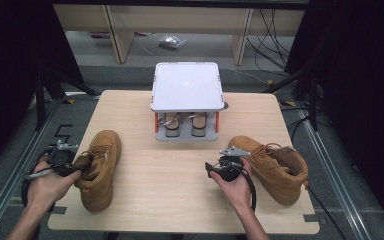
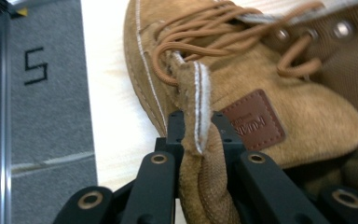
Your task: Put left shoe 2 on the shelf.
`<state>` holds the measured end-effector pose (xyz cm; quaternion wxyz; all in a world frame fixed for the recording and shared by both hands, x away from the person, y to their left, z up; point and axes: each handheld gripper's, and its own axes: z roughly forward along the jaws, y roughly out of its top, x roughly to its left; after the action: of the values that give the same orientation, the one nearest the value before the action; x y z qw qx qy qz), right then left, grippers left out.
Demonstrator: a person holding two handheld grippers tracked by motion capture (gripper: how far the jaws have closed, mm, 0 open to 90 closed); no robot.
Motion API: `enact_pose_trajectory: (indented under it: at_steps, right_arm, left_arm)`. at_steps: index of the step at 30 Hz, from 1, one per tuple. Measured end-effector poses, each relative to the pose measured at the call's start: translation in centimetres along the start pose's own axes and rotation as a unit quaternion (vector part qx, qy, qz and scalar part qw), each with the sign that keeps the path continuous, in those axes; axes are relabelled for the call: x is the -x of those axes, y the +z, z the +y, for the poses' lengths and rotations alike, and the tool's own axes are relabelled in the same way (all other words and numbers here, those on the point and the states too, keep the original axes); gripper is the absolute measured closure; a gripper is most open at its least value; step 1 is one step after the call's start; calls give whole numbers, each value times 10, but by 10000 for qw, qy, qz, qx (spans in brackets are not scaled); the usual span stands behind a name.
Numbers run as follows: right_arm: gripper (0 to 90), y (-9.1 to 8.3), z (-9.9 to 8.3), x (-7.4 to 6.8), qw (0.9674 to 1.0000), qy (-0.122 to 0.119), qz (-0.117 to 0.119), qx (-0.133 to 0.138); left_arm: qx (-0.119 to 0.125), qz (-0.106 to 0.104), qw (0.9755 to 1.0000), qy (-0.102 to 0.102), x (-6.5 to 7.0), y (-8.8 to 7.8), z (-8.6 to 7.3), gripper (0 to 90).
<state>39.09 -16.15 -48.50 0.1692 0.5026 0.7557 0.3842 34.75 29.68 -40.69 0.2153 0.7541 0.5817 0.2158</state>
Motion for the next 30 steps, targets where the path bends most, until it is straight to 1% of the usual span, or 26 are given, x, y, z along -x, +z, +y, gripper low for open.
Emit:
enact_pose_trajectory:
  at_steps: [1, 2, 3, 5, 6, 7, 9, 10, 11, 12, 13, 14, 15, 16, 17, 18, 20, 21, 22, 24, 25, 26, 27, 28, 29, 30]
  right_arm:
    - [369, -1, 0, 0, 10000, -28, -52, -17]
    - [371, -1, 0, -1, 10000, 10, -46, -20]
    - [372, -1, 0, 0, 10000, -38, -25, -29]
    - [376, -1, 0, -1, 10000, 38, 20, 27]
    - [377, -2, 1, -1, 10000, 19, -84, -14]
    - [379, -1, 0, 1, 9999, -115, -80, 71]
    - [381, -4, 2, -3, 9999, 132, -106, -3]
    - [381, -4, 2, 0, 9999, -19, -118, 35]
    - [382, -3, 2, 0, 9999, -22, -117, 35]
    - [383, -3, 0, -3, 9998, 199, -78, 34]
    - [383, -1, 0, 1, 9999, -25, -91, 105]
    - [383, -1, 0, 0, 10000, 25, -71, 53]
    - [383, -1, 0, 0, 10000, -4, -28, 59]
    - [383, -1, 0, -1, 10000, -8, -84, 28]
    - [384, -1, 0, -1, 10000, -7, -84, 33]
    - [385, -1, 0, -1, 10000, -8, -77, 38]
    - [385, -1, 0, -1, 10000, -6, -83, 46]
    - [385, -1, 0, 0, 10000, -3, -64, 67]
    - [386, 0, 0, 0, 10000, -2, -38, 80]
    - [386, -1, 0, 0, 9999, -39, -123, 48]
    - [386, -2, -1, -1, 9999, 31, -128, 11]
    - [386, -2, -1, -1, 9999, 11, -124, 14]
    - [386, 0, -1, 0, 10000, -12, -51, 67]
    - [387, 0, -1, 0, 10000, -12, -53, 68]
    - [387, 0, -1, 0, 10000, -14, -47, 68]
    - [387, 0, -1, 0, 10000, -13, -61, 67]
  left_arm:
    - [33, -18, 10000, 5, 0, 0, 0, 813]
    - [37, -30, 10000, 39, 0, 0, 1, 815]
    - [-14, -26, 10000, 29, 1, 0, 1, 815]
    - [44, -32, 10000, 40, 1, 0, 2, 816]
    - [63, -14, 10000, 69, 0, 0, 2, 816]
    - [102, -1, 9999, 85, 0, -1, 3, 817]
    - [145, 24, 9997, 174, 1, -2, 3, 820]
    - [149, 27, 9997, 192, 1, -2, 4, 820]
    - [182, 45, 9994, 274, 1, -2, 4, 821]
    - [168, 61, 9994, 297, 2, -3, 5, 822]
    - [241, 93, 9991, 331, 3, -3, 5, 822]
    - [197, 102, 9988, 446, 2, -4, 6, 823]
    - [277, 141, 9982, 517, 3, -4, 6, 824]
    - [333, 165, 9978, 549, 4, -3, 7, 825]
    - [352, 173, 9973, 618, 4, -4, 8, 826]
    - [328, 202, 9964, 749, 3, -4, 9, 827]
    - [397, 211, 9960, 774, 4, -4, 10, 829]
    - [435, 214, 9960, 747, 5, -4, 11, 830]
    - [432, 217, 9957, 788, 5, -5, 11, 831]
    - [506, 229, 9950, 834, 4, -4, 11, 833]
    - [533, 242, 9943, 888, 4, -4, 11, 834]
    - [593, 263, 9938, 904, 5, -4, 11, 834]
    - [634, 273, 9932, 933, 5, -5, 10, 836]
    - [644, 290, 9929, 961, 5, -5, 10, 836]
    - [710, 273, 9930, 907, 6, -5, 10, 837]
    - [693, 274, 9926, 957, 5, -6, 11, 837]
